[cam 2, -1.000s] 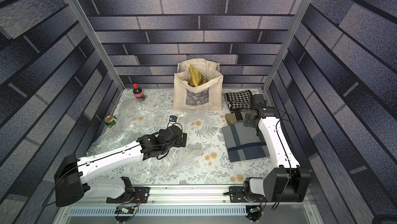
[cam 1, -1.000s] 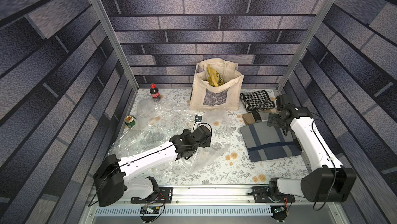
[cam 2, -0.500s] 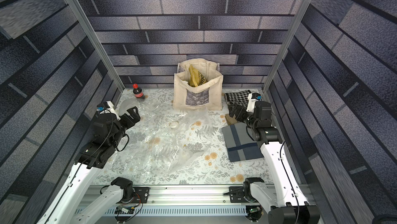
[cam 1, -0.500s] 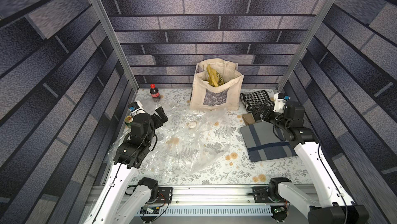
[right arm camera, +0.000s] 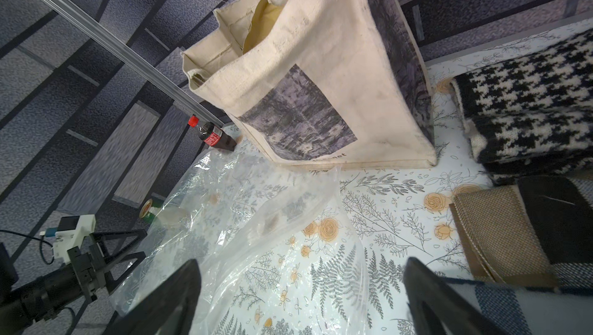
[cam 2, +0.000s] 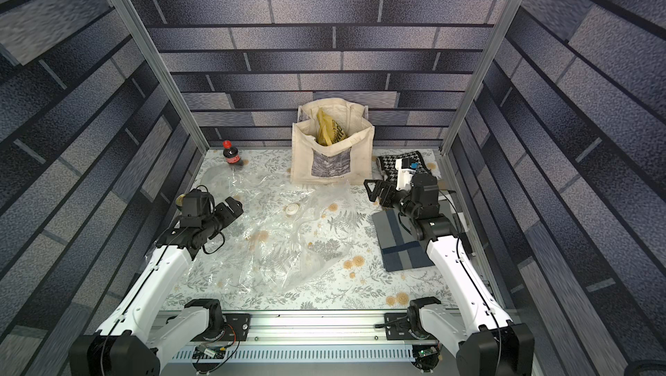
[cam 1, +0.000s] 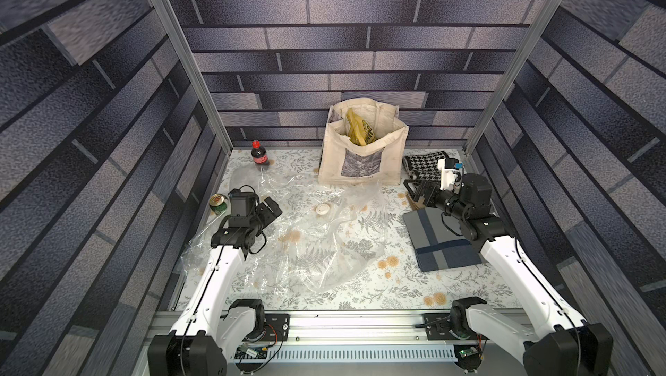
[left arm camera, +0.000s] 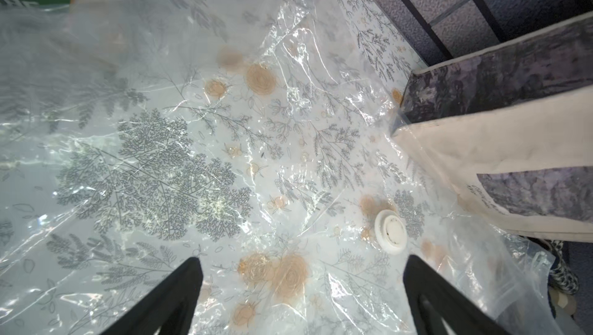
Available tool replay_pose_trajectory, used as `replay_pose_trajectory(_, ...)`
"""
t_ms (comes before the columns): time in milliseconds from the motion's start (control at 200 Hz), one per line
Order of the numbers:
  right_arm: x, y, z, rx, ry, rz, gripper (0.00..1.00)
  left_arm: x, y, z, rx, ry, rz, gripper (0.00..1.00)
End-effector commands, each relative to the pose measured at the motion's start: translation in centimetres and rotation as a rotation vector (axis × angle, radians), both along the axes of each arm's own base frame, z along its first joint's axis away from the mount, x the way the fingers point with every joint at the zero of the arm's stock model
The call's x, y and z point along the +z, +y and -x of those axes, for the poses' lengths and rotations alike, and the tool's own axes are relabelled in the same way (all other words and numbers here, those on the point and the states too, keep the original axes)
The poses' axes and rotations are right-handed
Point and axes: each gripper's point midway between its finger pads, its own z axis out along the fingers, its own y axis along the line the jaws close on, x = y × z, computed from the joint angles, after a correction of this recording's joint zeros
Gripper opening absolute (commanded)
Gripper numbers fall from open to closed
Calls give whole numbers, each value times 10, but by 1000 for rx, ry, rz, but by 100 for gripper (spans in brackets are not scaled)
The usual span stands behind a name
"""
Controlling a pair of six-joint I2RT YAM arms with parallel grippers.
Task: Take the scarf out of the vacuum bag
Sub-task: Reset both arms
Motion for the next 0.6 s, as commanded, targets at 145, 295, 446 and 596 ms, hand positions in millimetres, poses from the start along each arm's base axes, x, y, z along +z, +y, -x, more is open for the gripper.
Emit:
replay_pose_trajectory(145, -39, -36, -3, -124, -149, 301, 100, 83, 47, -6, 169, -471, -423, 100)
replay_pose_trajectory(295, -58, -52, -9, -164, -274, 465, 100, 75, 24, -34, -23, -511, -549, 100)
replay_pose_trajectory(446, -77, -54, -8, -133, -355, 585, 100, 32, 14, -63, -211, -377, -634, 100)
replay_pose_trajectory(596, -96, -68, -4, -189, -392, 662, 100, -15, 23, -74, -184, -308, -648, 100)
